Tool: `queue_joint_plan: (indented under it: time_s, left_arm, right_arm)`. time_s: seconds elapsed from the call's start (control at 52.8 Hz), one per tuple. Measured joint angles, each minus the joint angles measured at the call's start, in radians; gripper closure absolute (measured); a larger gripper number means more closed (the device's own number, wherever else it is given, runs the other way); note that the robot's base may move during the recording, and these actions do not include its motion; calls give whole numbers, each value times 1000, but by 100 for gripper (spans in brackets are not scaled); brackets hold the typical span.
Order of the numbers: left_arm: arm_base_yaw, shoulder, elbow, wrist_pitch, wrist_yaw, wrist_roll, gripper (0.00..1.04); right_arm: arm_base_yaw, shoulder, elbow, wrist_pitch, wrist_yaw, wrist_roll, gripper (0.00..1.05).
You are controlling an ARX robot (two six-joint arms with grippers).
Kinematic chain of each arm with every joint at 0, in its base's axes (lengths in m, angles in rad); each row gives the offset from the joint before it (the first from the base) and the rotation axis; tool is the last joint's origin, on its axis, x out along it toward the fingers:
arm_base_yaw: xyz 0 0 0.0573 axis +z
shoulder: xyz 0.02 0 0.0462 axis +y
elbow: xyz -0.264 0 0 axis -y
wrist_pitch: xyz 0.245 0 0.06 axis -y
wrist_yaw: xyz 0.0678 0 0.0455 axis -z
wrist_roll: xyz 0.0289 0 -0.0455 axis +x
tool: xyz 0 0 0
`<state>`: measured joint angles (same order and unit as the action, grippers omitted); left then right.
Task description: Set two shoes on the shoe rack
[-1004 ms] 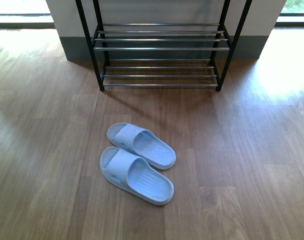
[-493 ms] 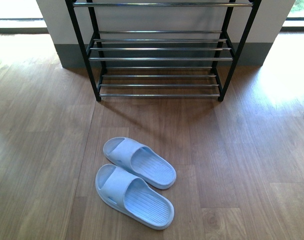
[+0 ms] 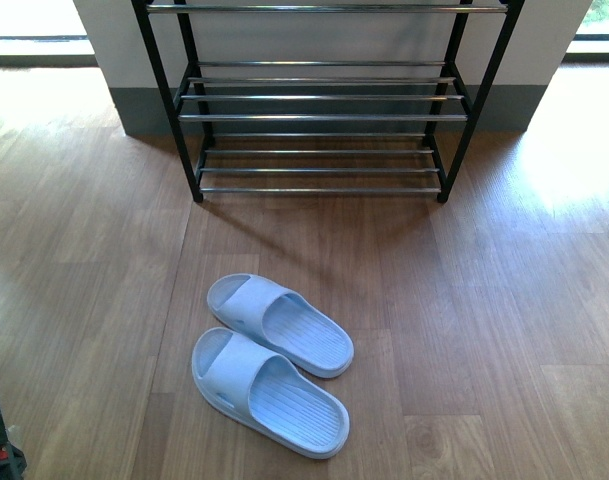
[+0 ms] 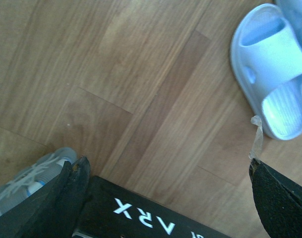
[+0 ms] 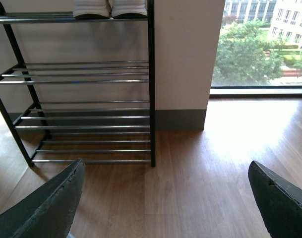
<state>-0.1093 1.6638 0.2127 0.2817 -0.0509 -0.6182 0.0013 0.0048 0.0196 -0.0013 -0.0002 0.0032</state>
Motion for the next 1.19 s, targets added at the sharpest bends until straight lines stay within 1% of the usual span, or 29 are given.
queue_joint_plan:
  time_s: [0.057, 0.171, 0.455, 0.474, 0.549, 0.587, 0.606, 0.625, 0.701, 0.758, 0.796, 0.853, 0.891, 0.966, 1.061, 1.194]
  left_arm:
    - [0, 11, 6, -1, -1, 17, 9]
    - [7, -85, 14, -88, -2, 61, 9]
    - [10, -106, 14, -91, -4, 80, 9]
    - [11, -105, 12, -81, -2, 81, 9]
    - [13, -53, -21, 91, 11, 97, 9]
    - [14, 23, -21, 211, 1, 104, 9]
    - [14, 46, -17, 242, -2, 106, 9]
    - [14, 122, -3, 320, 3, 106, 9]
    - [2, 294, 52, 439, -7, 112, 9]
    - [-10, 377, 92, 452, 7, 108, 9]
    - [-29, 469, 131, 479, -9, 116, 9]
    - [-49, 554, 177, 488, 27, 103, 9]
    - [-65, 601, 206, 501, 25, 105, 9]
    - [-87, 651, 253, 492, 52, 97, 9]
    - [-109, 695, 296, 505, 64, 89, 9]
    - [-138, 818, 411, 506, 112, 89, 9]
  right_arm:
    - [0, 0, 0, 0, 0, 0, 9]
    - [0, 0, 0, 0, 0, 0, 9]
    - [0, 0, 0, 0, 0, 0, 9]
    - [0, 0, 0, 0, 0, 0, 9]
    - [0, 0, 0, 0, 0, 0, 9]
    - [0, 0, 0, 0, 0, 0, 9]
    - [0, 0, 0, 0, 0, 0, 9]
    - [0, 0, 0, 0, 0, 0, 9]
    - [0, 0, 0, 0, 0, 0, 9]
    - [0, 0, 0, 0, 0, 0, 9]
    - [0, 0, 0, 0, 0, 0, 9]
    - [0, 0, 0, 0, 0, 0, 9]
    - [0, 0, 0, 0, 0, 0, 9]
    - [0, 0, 0, 0, 0, 0, 9]
    - [0, 0, 0, 0, 0, 0, 9]
    - [0, 0, 0, 0, 0, 0, 9]
